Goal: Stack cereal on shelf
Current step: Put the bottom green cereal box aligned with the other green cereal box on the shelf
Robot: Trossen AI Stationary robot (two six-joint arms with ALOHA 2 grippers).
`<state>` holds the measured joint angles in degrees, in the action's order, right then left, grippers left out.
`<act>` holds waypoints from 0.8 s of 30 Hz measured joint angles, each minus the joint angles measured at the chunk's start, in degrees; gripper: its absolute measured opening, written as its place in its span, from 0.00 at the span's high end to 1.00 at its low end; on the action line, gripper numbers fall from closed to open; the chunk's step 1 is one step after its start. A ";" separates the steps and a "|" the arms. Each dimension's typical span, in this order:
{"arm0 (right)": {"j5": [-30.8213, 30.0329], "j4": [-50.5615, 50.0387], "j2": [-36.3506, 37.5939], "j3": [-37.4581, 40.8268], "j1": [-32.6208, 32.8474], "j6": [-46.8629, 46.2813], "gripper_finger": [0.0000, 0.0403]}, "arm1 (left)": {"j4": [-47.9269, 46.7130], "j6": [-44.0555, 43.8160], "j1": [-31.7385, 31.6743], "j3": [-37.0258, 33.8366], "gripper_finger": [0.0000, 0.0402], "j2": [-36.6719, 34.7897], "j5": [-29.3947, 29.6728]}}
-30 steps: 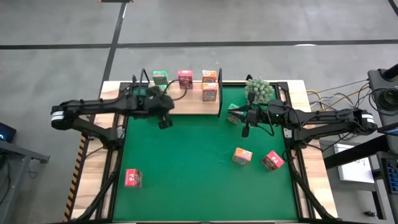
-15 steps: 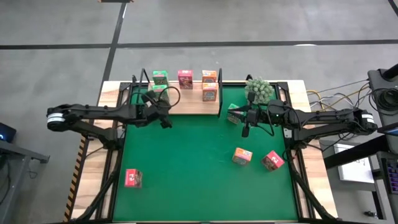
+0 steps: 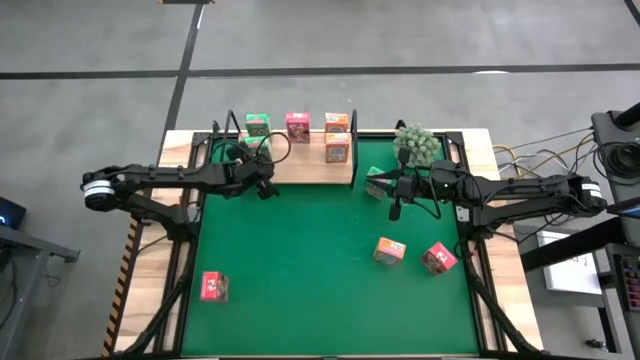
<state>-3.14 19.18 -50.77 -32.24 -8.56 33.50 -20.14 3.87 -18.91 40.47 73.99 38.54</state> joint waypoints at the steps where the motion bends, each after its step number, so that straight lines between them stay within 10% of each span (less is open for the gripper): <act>1: 0.00 -0.02 -0.01 0.01 0.00 0.00 0.96 | 0.23 0.20 -0.45 0.00 1.00 0.21 0.00; 24: -0.02 -0.02 0.00 0.01 -0.11 0.01 0.96 | 3.97 2.29 -4.64 -0.02 1.00 0.84 -0.17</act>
<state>-3.16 19.16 -50.77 -32.23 -8.67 33.50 -16.17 6.15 -23.55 40.45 74.83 38.38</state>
